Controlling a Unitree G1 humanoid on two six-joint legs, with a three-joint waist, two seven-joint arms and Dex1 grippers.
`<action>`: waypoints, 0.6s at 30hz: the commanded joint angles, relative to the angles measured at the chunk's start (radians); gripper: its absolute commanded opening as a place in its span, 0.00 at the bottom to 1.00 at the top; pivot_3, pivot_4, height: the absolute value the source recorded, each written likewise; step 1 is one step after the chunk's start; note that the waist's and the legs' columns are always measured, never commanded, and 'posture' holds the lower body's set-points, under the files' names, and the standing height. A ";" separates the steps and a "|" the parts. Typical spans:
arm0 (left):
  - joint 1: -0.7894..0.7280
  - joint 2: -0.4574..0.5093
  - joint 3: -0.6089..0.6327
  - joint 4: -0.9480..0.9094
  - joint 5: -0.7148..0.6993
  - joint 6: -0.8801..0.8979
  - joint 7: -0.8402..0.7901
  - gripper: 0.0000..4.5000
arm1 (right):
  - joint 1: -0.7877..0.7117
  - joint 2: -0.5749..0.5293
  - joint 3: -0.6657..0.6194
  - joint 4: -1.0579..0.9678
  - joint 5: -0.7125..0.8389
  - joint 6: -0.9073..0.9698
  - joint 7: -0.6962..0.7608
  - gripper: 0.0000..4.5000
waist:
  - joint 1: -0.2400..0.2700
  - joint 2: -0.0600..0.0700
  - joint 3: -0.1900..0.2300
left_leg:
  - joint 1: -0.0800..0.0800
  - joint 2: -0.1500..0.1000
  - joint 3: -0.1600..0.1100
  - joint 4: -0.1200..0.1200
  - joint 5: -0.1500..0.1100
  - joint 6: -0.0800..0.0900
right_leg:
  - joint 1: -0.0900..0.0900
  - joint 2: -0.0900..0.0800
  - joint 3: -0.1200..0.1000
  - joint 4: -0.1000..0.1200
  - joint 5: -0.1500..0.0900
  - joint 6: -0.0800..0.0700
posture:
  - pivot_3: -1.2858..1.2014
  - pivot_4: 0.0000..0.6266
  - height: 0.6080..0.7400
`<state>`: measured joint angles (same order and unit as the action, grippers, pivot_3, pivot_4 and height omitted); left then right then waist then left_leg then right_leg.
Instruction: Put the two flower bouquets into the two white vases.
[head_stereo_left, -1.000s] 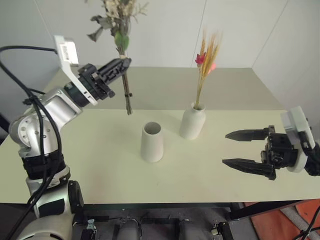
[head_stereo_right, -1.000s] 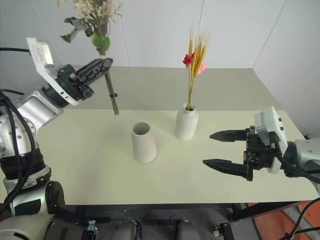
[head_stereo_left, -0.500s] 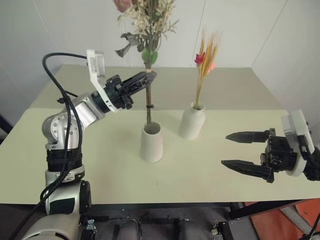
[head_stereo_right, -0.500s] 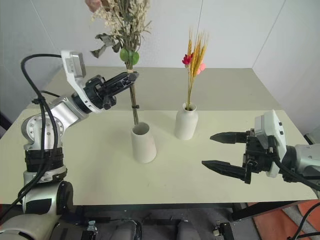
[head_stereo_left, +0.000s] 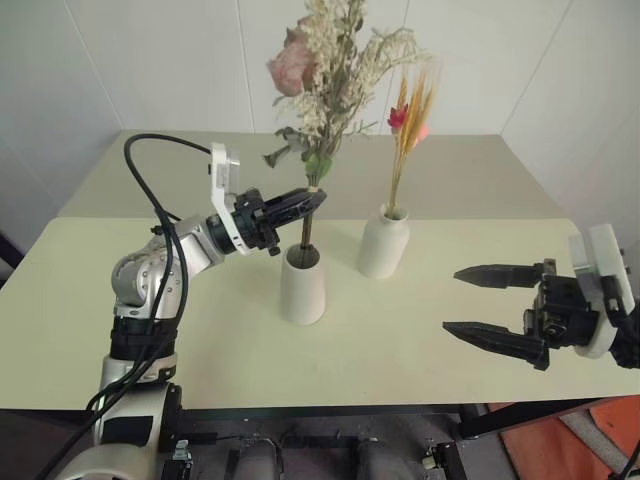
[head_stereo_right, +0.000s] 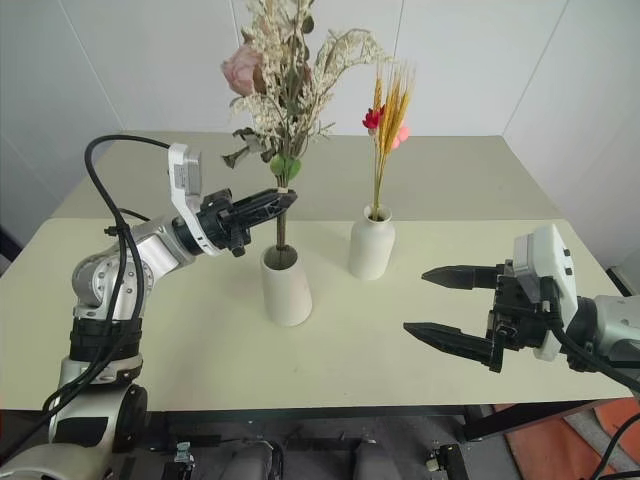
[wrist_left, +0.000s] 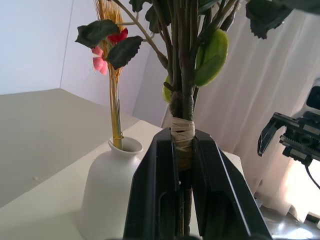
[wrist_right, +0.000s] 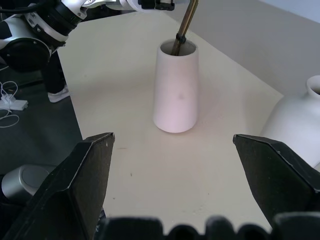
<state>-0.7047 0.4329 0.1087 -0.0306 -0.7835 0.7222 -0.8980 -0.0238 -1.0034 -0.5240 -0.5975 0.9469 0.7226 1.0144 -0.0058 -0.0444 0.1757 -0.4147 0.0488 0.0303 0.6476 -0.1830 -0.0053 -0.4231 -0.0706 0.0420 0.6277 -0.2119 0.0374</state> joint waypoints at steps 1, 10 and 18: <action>0.026 0.026 -0.012 -0.063 0.023 -0.026 -0.014 0.03 | -0.002 0.004 -0.034 -0.012 0.011 -0.020 -0.009 1.00 | -0.001 0.000 0.000 | 0.000 0.000 0.000 0.000 0.000 0.000 | 0.000 0.000 0.000 0.000 0.000 0.000 | 0.52 0.24 1.00; 0.114 0.143 0.015 -0.135 0.043 -0.004 -0.049 0.33 | -0.007 0.000 -0.031 0.004 0.002 -0.025 -0.010 1.00 | -0.009 0.000 0.000 | 0.000 0.000 0.000 -0.001 0.000 0.000 | 0.000 0.000 0.000 0.000 0.000 0.000 | 0.52 0.24 1.00; 0.319 0.371 0.146 -0.190 0.022 -0.050 -0.219 0.88 | -0.026 0.005 -0.007 0.028 -0.005 -0.033 -0.010 1.00 | -0.009 0.000 0.000 | 0.000 0.001 0.000 -0.002 0.000 0.000 | -0.001 0.000 0.000 0.000 -0.002 -0.004 | 0.52 0.24 1.00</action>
<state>-0.3975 0.7699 0.2154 -0.1830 -0.7712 0.7129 -1.0813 -0.0362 -1.0003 -0.5184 -0.5703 0.9449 0.7198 1.0005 -0.0146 -0.0443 0.1757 -0.4145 0.0495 0.0308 0.6460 -0.1831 -0.0054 -0.4246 -0.0710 0.0419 0.6272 -0.2151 0.0321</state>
